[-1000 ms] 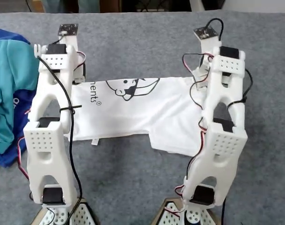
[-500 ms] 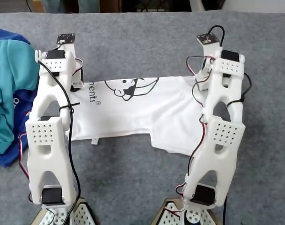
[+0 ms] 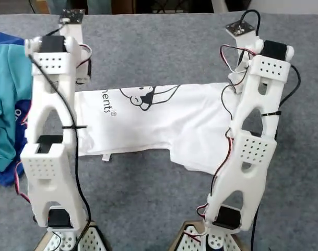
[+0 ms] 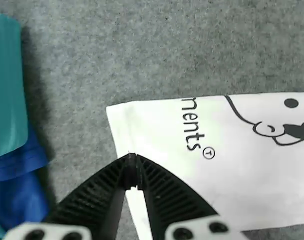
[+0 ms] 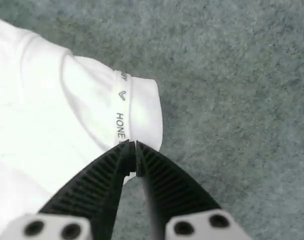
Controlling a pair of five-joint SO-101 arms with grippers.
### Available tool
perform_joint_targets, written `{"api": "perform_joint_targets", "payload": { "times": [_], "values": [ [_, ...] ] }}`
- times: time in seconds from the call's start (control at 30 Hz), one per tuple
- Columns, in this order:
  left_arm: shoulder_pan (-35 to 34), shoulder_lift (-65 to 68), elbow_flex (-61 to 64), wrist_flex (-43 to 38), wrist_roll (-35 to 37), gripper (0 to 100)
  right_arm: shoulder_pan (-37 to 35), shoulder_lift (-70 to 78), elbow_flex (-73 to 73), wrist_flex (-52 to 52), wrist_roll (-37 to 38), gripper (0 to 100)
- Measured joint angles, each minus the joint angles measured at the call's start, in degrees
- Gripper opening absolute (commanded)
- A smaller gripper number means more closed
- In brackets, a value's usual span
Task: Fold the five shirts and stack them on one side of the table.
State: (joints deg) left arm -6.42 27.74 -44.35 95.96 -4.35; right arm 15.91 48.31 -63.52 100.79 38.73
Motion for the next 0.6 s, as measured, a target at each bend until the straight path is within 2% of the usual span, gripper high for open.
{"api": "perform_joint_targets", "payload": {
  "times": [0.13,0.2,0.33,0.47,0.6],
  "values": [
    [-2.4,-4.0,0.0,3.1,-1.5,3,0.0,-6.3,7.6,0.0,3.7,1.6],
    [-3.7,-4.8,0.0,3.4,-1.6,3,0.0,-7.2,10.8,-1.8,4.3,5.5],
    [-4.1,-4.9,1.1,3.2,-1.7,3,0.0,-6.2,16.5,-7.7,4.4,25.1],
    [-4.7,-6.2,7.8,0.5,-1.7,3,0.0,-4.5,17.1,-9.9,4.3,42.7],
    [-5.3,-9.9,17.4,-4.7,-1.7,3,0.1,-4.4,15.9,-10.0,4.0,41.5]
  ]
}}
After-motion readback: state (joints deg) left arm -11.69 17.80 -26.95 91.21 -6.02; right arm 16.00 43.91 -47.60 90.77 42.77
